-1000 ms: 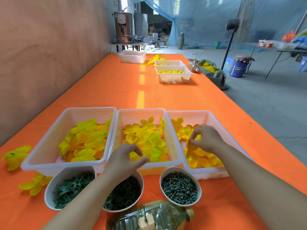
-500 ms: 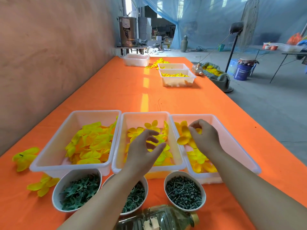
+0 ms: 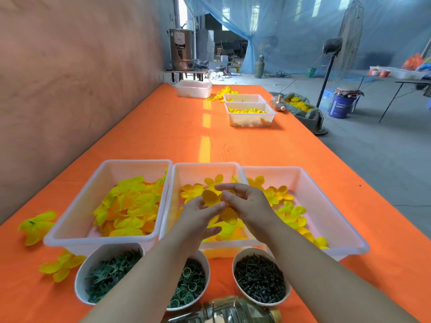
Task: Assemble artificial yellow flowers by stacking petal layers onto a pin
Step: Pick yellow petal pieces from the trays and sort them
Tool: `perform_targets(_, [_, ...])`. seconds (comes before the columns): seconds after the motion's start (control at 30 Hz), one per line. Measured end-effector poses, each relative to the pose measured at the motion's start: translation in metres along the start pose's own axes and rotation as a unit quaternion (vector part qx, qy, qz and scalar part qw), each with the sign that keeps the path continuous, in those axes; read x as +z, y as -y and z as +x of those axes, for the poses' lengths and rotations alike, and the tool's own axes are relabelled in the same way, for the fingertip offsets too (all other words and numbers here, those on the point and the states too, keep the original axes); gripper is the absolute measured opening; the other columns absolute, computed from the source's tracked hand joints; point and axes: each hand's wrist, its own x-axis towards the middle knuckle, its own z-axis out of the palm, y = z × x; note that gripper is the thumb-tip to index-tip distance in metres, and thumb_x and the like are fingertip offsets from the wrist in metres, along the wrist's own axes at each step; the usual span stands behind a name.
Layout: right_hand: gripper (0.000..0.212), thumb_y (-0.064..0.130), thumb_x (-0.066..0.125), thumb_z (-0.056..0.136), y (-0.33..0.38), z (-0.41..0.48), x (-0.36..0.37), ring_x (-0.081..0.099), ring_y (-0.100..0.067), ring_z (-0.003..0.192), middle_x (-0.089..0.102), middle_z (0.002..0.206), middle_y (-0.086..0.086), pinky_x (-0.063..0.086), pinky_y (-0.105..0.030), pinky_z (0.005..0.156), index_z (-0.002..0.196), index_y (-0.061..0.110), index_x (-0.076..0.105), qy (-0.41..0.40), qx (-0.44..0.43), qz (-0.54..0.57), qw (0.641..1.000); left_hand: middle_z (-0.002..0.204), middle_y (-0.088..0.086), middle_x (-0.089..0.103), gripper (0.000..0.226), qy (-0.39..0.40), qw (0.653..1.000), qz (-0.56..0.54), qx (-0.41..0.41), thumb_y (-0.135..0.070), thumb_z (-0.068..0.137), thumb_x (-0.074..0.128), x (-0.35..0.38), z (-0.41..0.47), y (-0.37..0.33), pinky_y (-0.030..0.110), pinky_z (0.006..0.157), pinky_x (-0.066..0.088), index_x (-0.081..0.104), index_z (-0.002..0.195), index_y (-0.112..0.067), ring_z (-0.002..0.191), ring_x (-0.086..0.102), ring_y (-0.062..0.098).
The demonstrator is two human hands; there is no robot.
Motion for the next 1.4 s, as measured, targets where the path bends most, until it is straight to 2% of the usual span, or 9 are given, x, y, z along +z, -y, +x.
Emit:
perform_targets(0.27, [0.018,0.021,0.083,0.076,0.006,0.003,0.011,0.066,-0.018,0.078,0.068,0.075,0.003,0.052,-0.034,0.073,0.073,0.021,0.066,-0.107,0.025,-0.242,0.964,0.092,0.019,0.062,0.011,-0.130,0.975,0.120,0.134,-0.013,0.096,0.061,0.005,-0.003,0.021,0.036,0.063,0.040,0.054,0.104,-0.015,0.078,0.059,0.021])
perform_targets(0.4, [0.012,0.026,0.073,0.079,0.008,-0.010,0.026,0.060,-0.020,0.076,0.064,0.076,0.003,0.040,-0.030,0.062,0.076,0.020,0.063,-0.140,-0.100,-0.412,0.895,0.087,-0.011,0.062,0.030,-0.159,0.949,0.200,0.186,-0.007,0.094,0.056,0.007,-0.005,0.019,0.011,0.057,0.042,0.051,0.114,-0.029,0.069,0.058,-0.010])
perform_targets(0.53, [0.008,0.020,0.068,0.079,0.008,-0.019,0.031,0.058,-0.026,0.074,0.065,0.081,-0.004,0.038,-0.033,0.060,0.080,0.014,0.063,-0.150,-0.203,-0.468,0.847,0.073,-0.012,0.065,0.022,-0.138,0.955,0.191,0.182,-0.001,0.090,0.056,0.002,-0.004,0.011,0.020,0.057,0.042,0.066,0.098,-0.019,0.065,0.057,0.002])
perform_targets(0.73, [0.016,0.007,0.079,0.081,0.015,-0.004,-0.005,0.063,-0.012,0.062,0.069,0.066,-0.001,0.051,-0.032,0.062,0.074,0.014,0.066,0.033,-0.041,-0.183,0.982,0.098,0.014,0.076,0.019,0.095,0.994,0.015,0.046,-0.027,0.088,0.071,-0.024,-0.024,-0.002,0.042,0.075,0.059,0.060,0.097,-0.014,0.094,0.074,0.028])
perform_targets(0.83, [0.015,0.009,0.077,0.082,0.016,-0.002,-0.019,0.064,-0.016,0.065,0.069,0.069,-0.006,0.051,-0.029,0.068,0.075,0.013,0.064,0.144,0.040,-0.046,0.988,0.105,0.024,0.072,0.028,0.179,0.983,-0.022,0.036,-0.032,0.082,0.075,-0.029,-0.030,-0.006,0.042,0.074,0.060,0.059,0.097,-0.014,0.101,0.071,0.041])
perform_targets(1.0, [0.012,0.016,0.076,0.075,0.015,-0.005,-0.026,0.066,-0.018,0.068,0.068,0.073,-0.008,0.055,-0.028,0.068,0.074,0.012,0.065,0.206,0.109,0.047,0.971,0.094,0.022,0.074,0.020,0.164,0.985,-0.009,0.059,-0.026,0.090,0.069,-0.029,-0.033,-0.005,0.038,0.069,0.059,0.063,0.101,-0.010,0.089,0.074,0.040])
perform_targets(1.1, [0.016,0.021,0.080,0.081,0.019,-0.007,-0.016,0.071,-0.015,0.071,0.072,0.073,-0.005,0.054,-0.030,0.063,0.078,0.011,0.069,0.133,0.065,-0.142,0.979,0.079,0.012,0.075,0.013,0.044,0.989,0.107,0.088,-0.015,0.101,0.057,-0.020,-0.030,0.003,0.039,0.064,0.061,0.059,0.105,-0.003,0.075,0.076,0.031])
perform_targets(1.2, [0.028,0.038,0.075,0.082,0.022,-0.007,0.004,0.061,-0.019,0.071,0.062,0.066,0.006,0.042,-0.031,0.056,0.063,0.023,0.060,0.039,-0.078,-0.479,0.874,0.077,0.011,0.074,0.013,-0.039,0.966,0.220,0.129,-0.011,0.104,0.049,-0.009,-0.028,0.010,0.046,0.069,0.060,0.059,0.103,-0.003,0.070,0.075,0.026])
perform_targets(1.4, [0.017,0.033,0.066,0.088,0.027,-0.019,0.022,0.064,-0.030,0.084,0.066,0.088,-0.006,0.033,-0.029,0.058,0.086,0.016,0.062,-0.062,-0.169,-0.630,0.755,0.099,0.008,0.066,0.032,-0.023,0.978,0.183,0.098,0.005,0.095,0.037,0.001,-0.025,0.007,0.033,0.064,0.061,0.058,0.106,-0.016,0.086,0.069,0.020])
